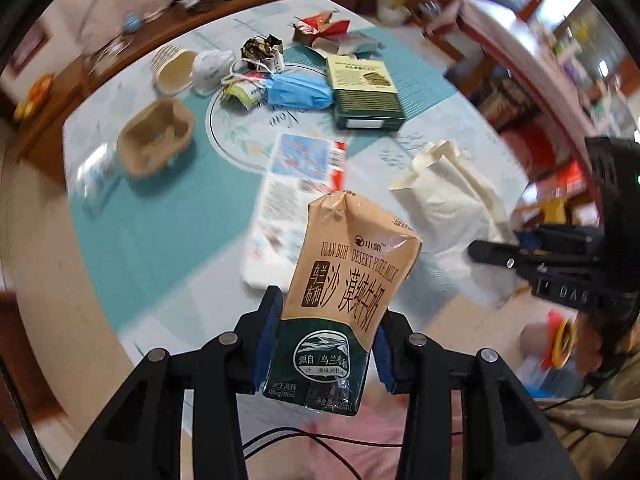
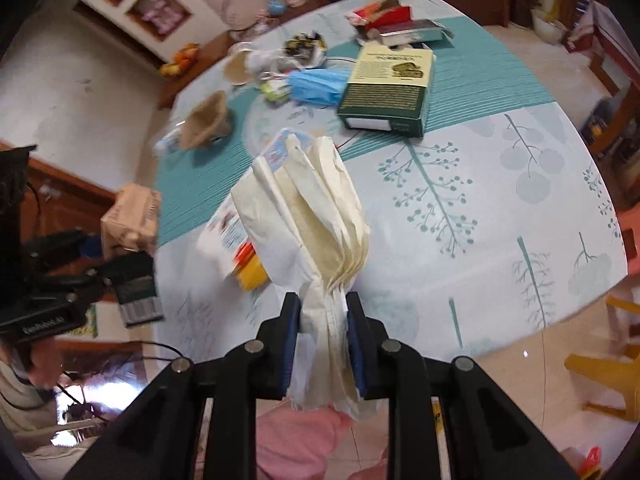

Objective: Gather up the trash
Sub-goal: 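Carry the pouch and tissue in both tools over the black trash bin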

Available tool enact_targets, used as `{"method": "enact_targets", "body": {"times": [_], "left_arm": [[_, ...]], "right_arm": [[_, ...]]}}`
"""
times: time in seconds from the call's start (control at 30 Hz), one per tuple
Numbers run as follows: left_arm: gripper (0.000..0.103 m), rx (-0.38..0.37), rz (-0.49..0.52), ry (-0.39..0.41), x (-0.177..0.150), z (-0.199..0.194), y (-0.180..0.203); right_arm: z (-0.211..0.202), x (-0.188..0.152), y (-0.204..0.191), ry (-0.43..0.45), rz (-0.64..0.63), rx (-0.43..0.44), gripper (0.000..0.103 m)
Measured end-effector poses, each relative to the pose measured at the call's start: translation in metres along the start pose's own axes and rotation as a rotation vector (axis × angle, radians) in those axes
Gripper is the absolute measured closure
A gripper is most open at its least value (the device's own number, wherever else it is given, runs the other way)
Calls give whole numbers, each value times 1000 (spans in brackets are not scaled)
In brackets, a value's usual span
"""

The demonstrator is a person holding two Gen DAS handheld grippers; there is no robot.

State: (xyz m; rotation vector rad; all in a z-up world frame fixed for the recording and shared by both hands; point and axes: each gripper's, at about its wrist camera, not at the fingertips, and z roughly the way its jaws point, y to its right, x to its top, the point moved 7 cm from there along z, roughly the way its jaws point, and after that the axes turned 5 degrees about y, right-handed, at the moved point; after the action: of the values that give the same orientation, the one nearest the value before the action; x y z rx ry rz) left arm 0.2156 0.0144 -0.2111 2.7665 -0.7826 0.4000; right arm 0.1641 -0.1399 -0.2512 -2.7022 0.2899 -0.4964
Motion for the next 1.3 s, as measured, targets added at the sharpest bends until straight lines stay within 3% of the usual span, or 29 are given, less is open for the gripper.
{"method": "enact_targets", "body": {"times": [0.27, 0.4, 0.63, 0.9, 1.1, 1.3], "left_arm": [[63, 28, -290, 116, -83, -16, 67], [63, 31, -400, 127, -121, -8, 97], [63, 64, -436, 97, -169, 8, 136], [63, 116, -459, 14, -216, 74, 132], [62, 128, -445, -62, -247, 165, 115], [62, 136, -447, -83, -263, 262, 95]], "right_arm": [[-40, -56, 8, -14, -138, 71, 80], [-52, -84, 13, -50, -173, 107, 80], [-46, -135, 20, -124, -186, 148, 80], [20, -192, 53, -251, -103, 72, 80], [104, -230, 97, -302, 24, -21, 79], [193, -260, 141, -324, 154, -85, 78]]}}
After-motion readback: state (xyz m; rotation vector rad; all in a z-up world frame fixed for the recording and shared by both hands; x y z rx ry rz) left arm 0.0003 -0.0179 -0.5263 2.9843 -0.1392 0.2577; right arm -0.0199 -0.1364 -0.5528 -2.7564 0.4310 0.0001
